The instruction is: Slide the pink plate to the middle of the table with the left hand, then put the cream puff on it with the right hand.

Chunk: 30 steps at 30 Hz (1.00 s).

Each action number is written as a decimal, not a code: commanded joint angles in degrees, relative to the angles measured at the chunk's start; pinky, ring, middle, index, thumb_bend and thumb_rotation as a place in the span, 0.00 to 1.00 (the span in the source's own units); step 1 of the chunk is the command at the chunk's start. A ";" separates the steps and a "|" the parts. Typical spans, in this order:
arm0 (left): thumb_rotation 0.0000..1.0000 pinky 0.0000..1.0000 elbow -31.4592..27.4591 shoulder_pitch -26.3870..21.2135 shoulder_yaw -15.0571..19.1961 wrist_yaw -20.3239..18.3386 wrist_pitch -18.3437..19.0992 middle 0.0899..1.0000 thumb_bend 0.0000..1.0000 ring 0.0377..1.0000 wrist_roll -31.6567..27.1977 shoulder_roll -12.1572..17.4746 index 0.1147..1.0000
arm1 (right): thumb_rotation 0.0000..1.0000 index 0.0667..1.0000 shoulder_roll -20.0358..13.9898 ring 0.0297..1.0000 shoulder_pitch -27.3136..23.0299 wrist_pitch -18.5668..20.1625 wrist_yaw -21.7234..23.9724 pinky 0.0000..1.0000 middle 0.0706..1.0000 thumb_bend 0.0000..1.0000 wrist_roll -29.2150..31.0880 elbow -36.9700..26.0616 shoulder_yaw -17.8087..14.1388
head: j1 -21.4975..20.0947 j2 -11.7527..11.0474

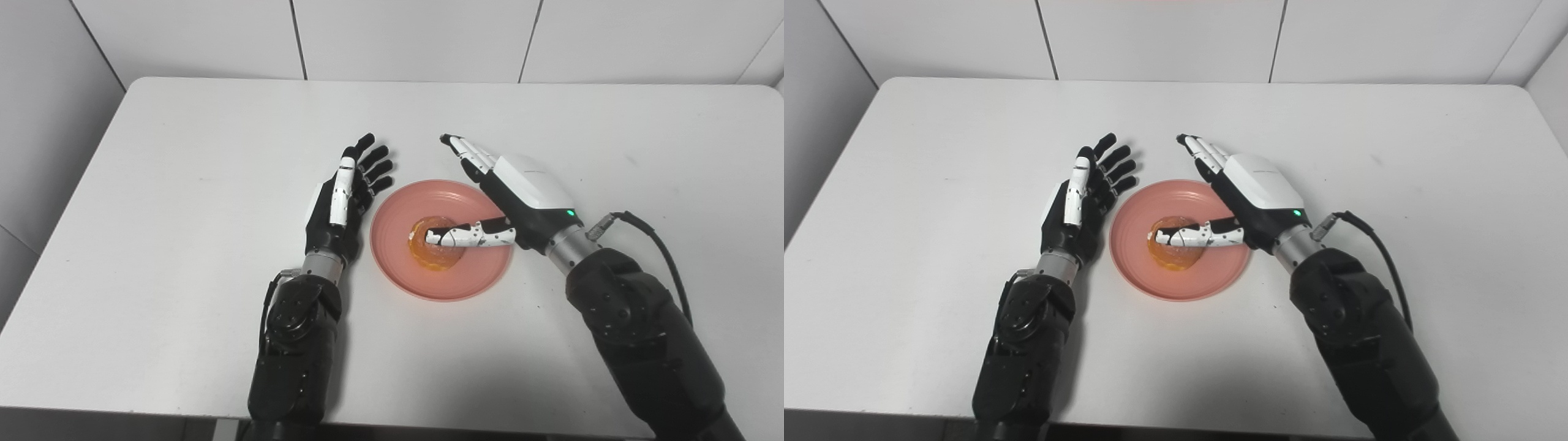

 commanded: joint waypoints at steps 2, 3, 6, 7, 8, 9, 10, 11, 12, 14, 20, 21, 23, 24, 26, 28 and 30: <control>1.00 0.87 -2.93 -0.92 0.14 0.01 0.14 0.89 0.45 0.87 0.38 1.04 0.89 | 0.86 1.00 1.61 0.97 0.90 -2.84 -4.91 0.82 1.00 0.98 2.69 -1.93 -3.15 | 0.16 -0.31; 1.00 0.87 -3.47 -0.88 0.07 -0.13 0.29 0.90 0.45 0.88 0.74 1.66 0.90 | 0.87 1.00 2.49 0.97 1.80 -2.98 -6.39 0.83 1.00 0.98 3.71 -1.82 -4.25 | 0.19 -0.60; 1.00 0.95 -4.69 -0.44 -0.93 -0.34 -0.37 0.97 0.44 0.96 3.62 4.03 0.96 | 0.96 1.00 4.94 0.96 4.16 -4.42 -11.05 0.82 1.00 0.93 6.12 -1.25 -6.85 | 0.11 -1.01; 1.00 0.97 -4.84 -0.32 -1.21 -0.33 -0.73 0.99 0.44 0.97 4.41 4.59 0.98 | 0.98 1.00 5.48 0.95 4.58 -4.90 -12.13 0.82 1.00 0.91 6.64 -1.03 -7.29 | 0.10 -1.11; 1.00 0.98 -5.16 -0.04 -1.51 -0.18 -1.36 1.00 0.43 0.99 5.52 5.22 0.99 | 0.99 1.00 6.33 0.96 5.20 -5.45 -13.39 0.84 1.00 0.88 7.80 -0.81 -8.05 | 0.05 -1.21; 1.00 0.99 -5.68 0.40 -1.71 0.04 -1.85 1.00 0.43 0.99 6.37 5.62 1.00 | 1.00 1.00 7.26 0.96 5.86 -5.68 -14.41 0.85 1.00 0.87 9.21 -0.66 -8.93 | 0.05 -1.21; 1.00 0.99 -6.16 0.91 -1.86 0.24 -2.45 1.00 0.43 1.00 7.12 5.97 1.00 | 1.00 1.00 8.13 0.97 6.53 -5.52 -15.20 0.87 1.00 0.87 10.57 -0.59 -9.74 | 0.03 -1.22; 1.00 1.00 -6.57 1.54 -2.05 0.44 -3.32 1.00 0.43 1.00 8.01 6.34 1.00 | 1.00 1.00 8.84 0.99 7.31 -5.33 -15.97 0.90 1.00 0.87 11.45 -0.55 -10.42 | 0.03 -1.22; 1.00 1.00 -6.91 2.12 -2.12 0.55 -4.00 1.00 0.44 1.00 8.59 6.62 1.00 | 1.00 1.00 9.32 1.00 7.99 -5.30 -16.65 0.93 1.00 0.83 11.84 -0.47 -10.81 | -0.05 -1.26; 1.00 1.00 -7.03 3.19 -2.30 0.57 -6.37 1.00 0.45 1.00 9.81 7.26 1.00 | 1.00 1.00 10.45 1.00 9.42 -5.96 -18.25 0.96 1.00 0.81 13.13 -0.03 -11.76 | -0.24 -1.27; 1.00 1.00 -7.51 6.69 -3.19 0.04 -10.80 1.00 0.49 1.00 12.34 8.87 1.00 | 1.00 1.00 12.05 1.00 13.40 -9.76 -21.54 1.00 1.00 0.82 17.55 3.07 -13.31 | -0.81 -1.18; 1.00 1.00 -7.56 7.47 -3.38 0.12 -11.28 1.00 0.49 1.00 12.87 9.00 1.00 | 1.00 1.00 12.11 1.00 14.12 -10.85 -21.95 1.00 1.00 0.79 18.24 3.94 -13.44 | -0.93 -1.22; 1.00 1.00 -7.68 8.96 -3.80 0.07 -11.49 1.00 0.51 1.00 13.50 9.18 1.00 | 1.00 1.00 12.08 1.00 15.24 -12.83 -22.70 0.99 1.00 0.75 19.39 5.76 -13.58 | -0.97 -1.27; 1.00 1.00 -7.48 9.45 -3.92 0.04 -11.74 1.00 0.52 1.00 13.66 9.15 1.00 | 1.00 1.00 11.97 1.00 15.54 -13.66 -22.81 1.00 1.00 0.73 19.76 6.57 -13.55 | -0.97 -1.27; 1.00 1.00 -6.37 10.29 -4.03 -0.10 -12.74 1.00 0.51 1.00 13.42 8.95 1.00 | 1.00 1.00 11.72 1.00 16.12 -14.63 -22.41 1.00 1.00 0.69 21.14 7.98 -13.50 | -1.00 -1.15; 1.00 1.00 -4.78 11.03 -4.23 -0.01 -14.37 1.00 0.49 1.00 13.70 8.94 1.00 | 1.00 1.00 12.11 1.00 16.68 -14.07 -22.13 1.00 1.00 0.71 22.37 8.72 -13.58 | -0.98 -1.02; 1.00 1.00 -3.89 11.70 -4.52 0.50 -15.32 1.00 0.47 1.00 15.11 9.03 1.00 | 1.00 1.00 12.43 1.00 16.98 -14.66 -22.43 1.00 1.00 0.71 22.85 9.34 -13.43 | -1.01 -0.95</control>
